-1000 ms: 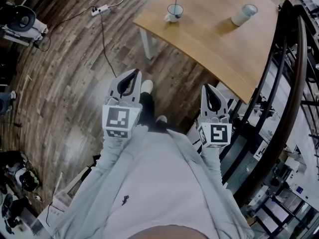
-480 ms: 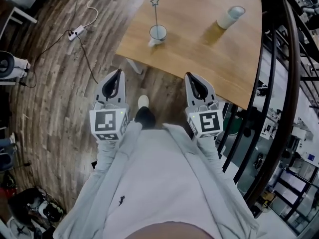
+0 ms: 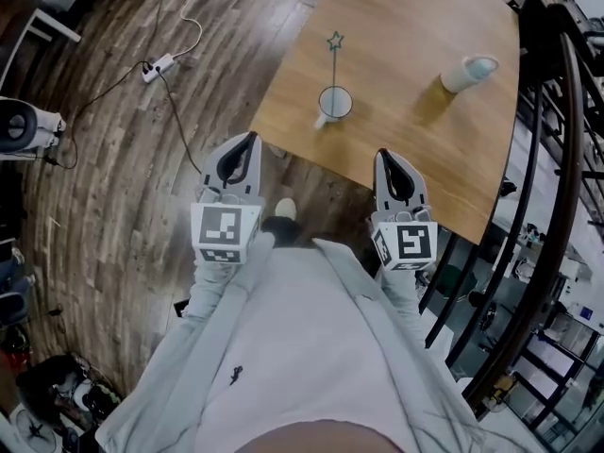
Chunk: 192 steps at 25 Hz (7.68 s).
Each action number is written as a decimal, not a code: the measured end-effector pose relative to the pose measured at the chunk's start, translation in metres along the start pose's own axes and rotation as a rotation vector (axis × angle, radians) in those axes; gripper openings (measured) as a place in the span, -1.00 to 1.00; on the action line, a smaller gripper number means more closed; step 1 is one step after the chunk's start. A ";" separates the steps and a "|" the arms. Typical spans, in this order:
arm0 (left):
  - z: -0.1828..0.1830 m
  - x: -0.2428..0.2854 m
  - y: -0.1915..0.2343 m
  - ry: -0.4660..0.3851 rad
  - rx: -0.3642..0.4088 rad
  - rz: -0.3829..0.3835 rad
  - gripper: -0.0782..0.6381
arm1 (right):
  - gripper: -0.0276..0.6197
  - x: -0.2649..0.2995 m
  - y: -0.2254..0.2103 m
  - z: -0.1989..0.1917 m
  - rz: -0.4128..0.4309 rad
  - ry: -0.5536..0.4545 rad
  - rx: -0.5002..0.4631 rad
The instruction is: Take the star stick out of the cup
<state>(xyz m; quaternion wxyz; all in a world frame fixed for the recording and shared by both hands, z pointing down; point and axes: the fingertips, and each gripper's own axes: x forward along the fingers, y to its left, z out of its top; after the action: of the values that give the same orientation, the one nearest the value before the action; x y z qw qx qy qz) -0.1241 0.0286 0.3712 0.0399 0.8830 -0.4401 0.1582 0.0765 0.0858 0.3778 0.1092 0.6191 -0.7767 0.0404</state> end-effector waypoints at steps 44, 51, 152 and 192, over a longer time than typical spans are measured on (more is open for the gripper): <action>0.066 0.218 0.012 0.018 0.020 -0.094 -0.73 | -0.86 0.172 -0.114 0.019 0.078 0.030 0.075; 0.064 0.215 0.017 0.012 0.016 -0.114 -0.73 | -0.86 0.177 -0.101 0.021 0.098 0.039 0.079; -0.026 0.202 0.031 0.141 -0.133 -0.107 -0.73 | -0.82 0.225 -0.005 -0.061 0.456 0.218 0.155; 0.086 0.236 -0.052 -0.068 0.051 -0.354 -0.73 | -0.82 0.103 -0.153 0.054 -0.089 -0.140 0.124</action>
<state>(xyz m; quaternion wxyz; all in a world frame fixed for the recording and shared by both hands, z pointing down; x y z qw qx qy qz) 0.0714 -0.1382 0.3673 0.0298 0.9523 -0.2745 0.1300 0.1971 -0.0584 0.3364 0.0177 0.6600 -0.7500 0.0403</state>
